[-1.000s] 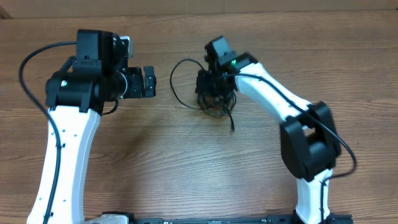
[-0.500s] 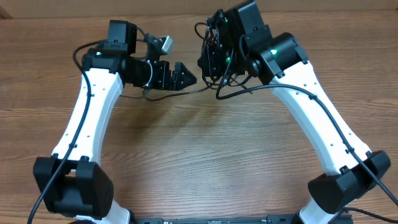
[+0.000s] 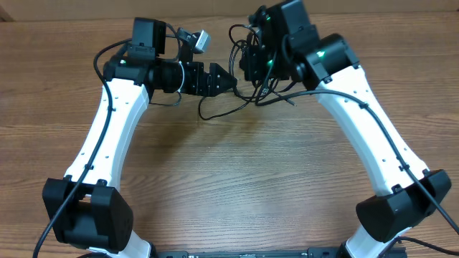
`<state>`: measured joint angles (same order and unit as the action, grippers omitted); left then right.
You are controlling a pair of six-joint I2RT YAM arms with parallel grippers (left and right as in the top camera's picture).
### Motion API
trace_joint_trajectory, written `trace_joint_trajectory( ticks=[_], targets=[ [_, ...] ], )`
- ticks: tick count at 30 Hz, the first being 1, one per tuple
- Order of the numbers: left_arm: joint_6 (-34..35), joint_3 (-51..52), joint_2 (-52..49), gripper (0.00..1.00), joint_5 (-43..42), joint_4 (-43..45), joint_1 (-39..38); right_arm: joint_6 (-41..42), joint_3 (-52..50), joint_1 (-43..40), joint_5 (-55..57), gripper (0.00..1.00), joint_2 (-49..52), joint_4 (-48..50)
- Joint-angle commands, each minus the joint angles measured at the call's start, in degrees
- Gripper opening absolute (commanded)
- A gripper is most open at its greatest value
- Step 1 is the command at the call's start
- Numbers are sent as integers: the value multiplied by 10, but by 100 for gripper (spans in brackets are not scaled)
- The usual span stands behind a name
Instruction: Untangle cables
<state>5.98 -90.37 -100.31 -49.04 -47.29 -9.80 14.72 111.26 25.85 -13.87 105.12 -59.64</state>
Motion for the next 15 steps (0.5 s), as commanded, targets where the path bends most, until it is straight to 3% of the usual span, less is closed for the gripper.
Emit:
trace_joint_trajectory(
  ticks=[1, 13, 14, 15],
  targets=[
    [23, -4, 2, 90, 69, 6, -16, 5, 3, -20, -44, 4, -2, 18],
    [61, -4, 2, 94, 190, 64, -77, 1, 3, -12, -114, 4, -2, 16],
    [64, -4, 2, 92, 201, 71, -82, 0, 3, -11, -117, 4, -2, 12],
    [65, -4, 2, 81, 213, 76, -87, -1, 3, -10, -120, 4, -2, 8]
  ],
)
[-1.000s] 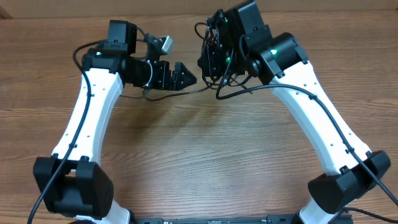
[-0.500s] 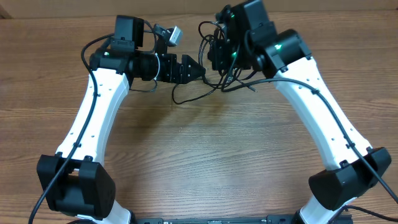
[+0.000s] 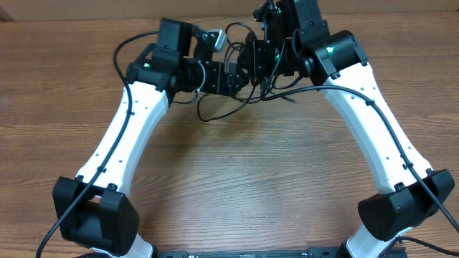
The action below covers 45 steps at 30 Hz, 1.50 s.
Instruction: Untangle cables
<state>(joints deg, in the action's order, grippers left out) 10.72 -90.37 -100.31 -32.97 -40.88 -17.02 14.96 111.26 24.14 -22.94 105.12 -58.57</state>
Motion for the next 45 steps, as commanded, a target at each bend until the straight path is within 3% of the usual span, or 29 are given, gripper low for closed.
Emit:
trace_joint_trajectory(
  ticks=[1, 2, 3, 9, 15, 19, 24, 29, 33, 39, 45],
  targets=[
    [17, -4, 2, 67, 67, 14, -19, -3, 3, 8, -29, 4, -3, -7],
    [17, -4, 2, 28, 85, 16, -24, -5, 4, 9, -29, 4, -4, -13],
    [18, -4, 2, 4, 100, 16, -26, -5, 4, 9, -29, 4, -6, -17],
    [22, -4, 2, 4, 216, -9, -23, -23, 4, 9, -30, 4, -49, -34],
    [22, -4, 9, 4, 327, -124, 20, -56, 4, -36, -17, 4, -108, -65],
    [22, -4, 43, 4, 362, -197, 75, -66, 4, -114, 19, 4, -129, -98],
    [22, -4, 126, 4, 400, -249, 171, -93, 3, -269, 19, 4, -127, -137],
    [21, -4, 209, 4, 381, -257, 264, -93, 3, -392, 17, 4, -125, -153],
    [8, -4, 234, 4, 313, -251, 283, -99, 2, -407, -16, 4, -125, -161],
    [5, -4, 224, 4, 219, -234, 238, -108, 1, -347, -11, 4, -125, -163],
    [22, -4, 214, 4, 132, -174, 143, -108, -2, -286, 11, 4, -125, -175]
  ],
)
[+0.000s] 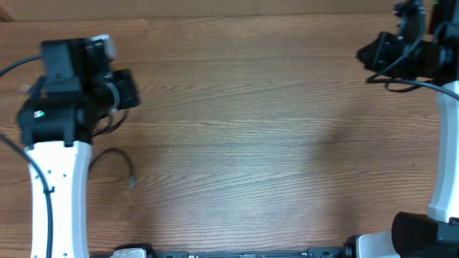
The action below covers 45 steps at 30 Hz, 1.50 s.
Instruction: Untangle cables
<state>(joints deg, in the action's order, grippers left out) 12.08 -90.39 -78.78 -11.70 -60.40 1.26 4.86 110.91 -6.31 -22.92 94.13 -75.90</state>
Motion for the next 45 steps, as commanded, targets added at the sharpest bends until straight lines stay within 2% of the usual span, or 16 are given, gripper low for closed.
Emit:
trace_joint_trajectory(
  ticks=[1, 9, 10, 11, 12, 13, 14, 15, 16, 22, 31, 32, 33, 34, 41, 45],
  targets=[
    [9, -4, -1, 4, -95, 35, -56, -9, 0, 26, 11, 4, -15, -3],
    [24, -4, -21, 4, -94, 68, -149, -9, -47, 95, 27, 4, -15, -5],
    [30, -4, -24, 4, -97, 67, -152, -9, -55, 102, 27, 7, -15, -2],
    [34, -4, -26, 4, -102, 67, -155, -9, -67, 112, 27, 12, -15, 5],
    [34, -4, -28, 4, -111, 68, -155, -9, -79, 121, 27, 25, -15, 14],
    [34, -4, -28, 4, -122, 68, -155, -9, -90, 129, 27, 45, -15, 21],
    [34, -4, -29, 4, -134, 68, -155, -9, -104, 140, 26, 58, -14, 32],
    [34, -4, -29, 4, -141, 69, -155, -9, -115, 148, 23, 69, -14, 41],
    [34, -4, -29, 4, -143, 69, -155, -9, -129, 158, 17, 76, -14, 54],
    [34, -4, -43, 4, -130, 64, -172, -9, -193, 217, 8, 78, -13, 118],
    [34, -4, -132, 5, -119, 70, -193, -6, -200, 242, 8, 76, -13, 128],
    [34, -4, -142, 21, -119, 71, -193, -4, -200, 243, 8, 76, -13, 128],
    [34, -4, -150, 73, -119, 72, -193, -4, -200, 243, 8, 76, -13, 128],
    [34, -4, -154, 100, -118, 72, -192, -5, -200, 243, 8, 77, -13, 128],
    [33, -22, -117, 100, -112, 58, -150, -50, -229, 246, 7, 82, -7, 169],
    [31, -28, -73, 100, -57, 33, -140, -50, -295, 268, 5, 82, 3, 247]
  ],
)
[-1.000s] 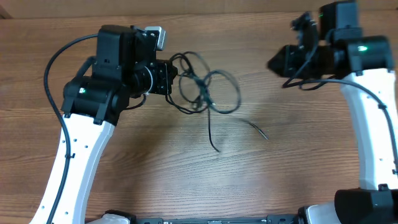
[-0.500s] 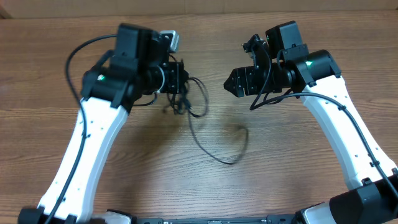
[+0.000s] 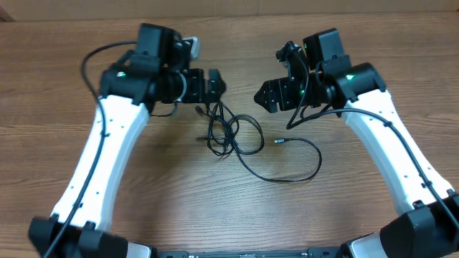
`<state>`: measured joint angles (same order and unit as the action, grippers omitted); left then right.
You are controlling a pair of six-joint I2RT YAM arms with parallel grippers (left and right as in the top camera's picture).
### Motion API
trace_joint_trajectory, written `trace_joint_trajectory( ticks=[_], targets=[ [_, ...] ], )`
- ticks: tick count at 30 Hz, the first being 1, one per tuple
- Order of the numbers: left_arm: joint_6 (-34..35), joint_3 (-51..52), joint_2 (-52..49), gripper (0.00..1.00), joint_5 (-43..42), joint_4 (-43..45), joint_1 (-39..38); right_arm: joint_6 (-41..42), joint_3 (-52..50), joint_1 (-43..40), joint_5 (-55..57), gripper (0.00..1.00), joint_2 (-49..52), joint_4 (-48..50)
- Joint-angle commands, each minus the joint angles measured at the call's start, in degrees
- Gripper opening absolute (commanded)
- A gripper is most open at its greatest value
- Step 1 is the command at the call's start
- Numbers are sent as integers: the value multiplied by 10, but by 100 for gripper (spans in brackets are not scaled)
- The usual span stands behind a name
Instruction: Untangle cables
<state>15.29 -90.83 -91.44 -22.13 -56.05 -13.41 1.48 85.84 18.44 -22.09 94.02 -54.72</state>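
A thin black cable (image 3: 228, 133) lies in tangled loops on the wooden table. One long strand (image 3: 315, 161) sweeps right and ends in a small plug (image 3: 280, 141). Another plug (image 3: 199, 109) lies at the tangle's upper left. My left gripper (image 3: 218, 83) points right just above the tangle, and the cable's top strand runs up to its fingers, which look shut on it. My right gripper (image 3: 261, 96) faces it from the right, with its fingers drawn to a point and nothing visible between them. A gap separates the two grippers.
The wooden table (image 3: 229, 215) runs past the view on all sides, and a lighter strip (image 3: 72, 8) borders its far edge. Both white arms reach in from the near corners. Each arm's own wiring loops beside its wrist (image 3: 297, 118).
Both arms were spread to the table's far left and right edges. Now they are back at the far middle, facing each other. The black cable now lies in loops below the left gripper.
First both grippers met at the far middle in a bunch of black cable, then closer still. Later the arms stood wide apart, and a cable end dangled by the left arm. Now they are near each other again, with the cable spread on the table.
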Motion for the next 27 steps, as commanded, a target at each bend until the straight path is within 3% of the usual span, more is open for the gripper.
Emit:
trace_joint_trajectory(
  ticks=[1, 5, 11, 15, 18, 23, 27],
  targets=[
    [-1, -23, 61, 100, 65, -17, 7, -16, -62, 28, -9, 82, 6, 56],
    [-5, -23, 88, 100, 136, -53, 6, -19, -137, 73, -25, 82, 21, 158],
    [-20, -22, 89, 100, 152, -89, 6, -2, -149, 165, -17, 82, 63, 225],
    [-20, -22, 89, 100, 153, -97, 6, -2, -149, 209, 41, 84, 93, 260],
    [-23, -22, 89, 100, 153, -105, 6, -5, -149, 216, 144, 79, 117, 275],
    [-36, -22, 89, 100, 153, -128, 6, -136, -150, 209, 302, 76, 126, 300],
    [-35, -22, 89, 100, 162, -141, 6, -229, -150, 208, 359, 77, 126, 335]
  ],
)
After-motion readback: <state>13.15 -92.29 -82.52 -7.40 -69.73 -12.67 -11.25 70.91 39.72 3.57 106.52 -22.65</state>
